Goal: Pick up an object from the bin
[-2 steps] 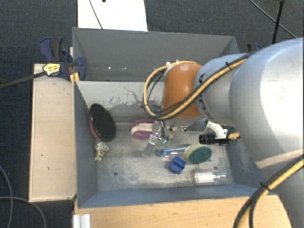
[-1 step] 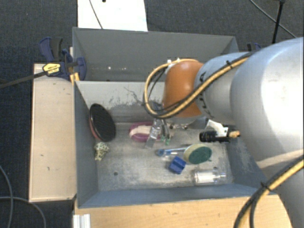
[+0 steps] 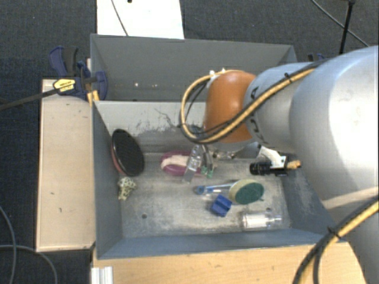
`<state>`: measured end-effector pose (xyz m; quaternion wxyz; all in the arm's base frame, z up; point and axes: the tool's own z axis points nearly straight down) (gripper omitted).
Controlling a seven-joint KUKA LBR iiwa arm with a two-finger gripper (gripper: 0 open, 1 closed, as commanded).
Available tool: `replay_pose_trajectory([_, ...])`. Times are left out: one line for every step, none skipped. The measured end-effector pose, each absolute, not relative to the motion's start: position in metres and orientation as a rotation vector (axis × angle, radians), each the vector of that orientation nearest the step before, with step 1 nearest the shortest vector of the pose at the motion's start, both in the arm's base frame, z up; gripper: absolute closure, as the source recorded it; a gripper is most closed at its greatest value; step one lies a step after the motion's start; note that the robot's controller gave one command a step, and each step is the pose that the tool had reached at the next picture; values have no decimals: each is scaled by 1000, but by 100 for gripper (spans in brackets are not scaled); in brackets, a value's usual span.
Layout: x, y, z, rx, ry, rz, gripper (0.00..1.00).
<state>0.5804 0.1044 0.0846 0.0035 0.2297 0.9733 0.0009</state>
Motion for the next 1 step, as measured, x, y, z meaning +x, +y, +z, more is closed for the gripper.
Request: replay_pose_trajectory([581,105,94,723,3056,2,100])
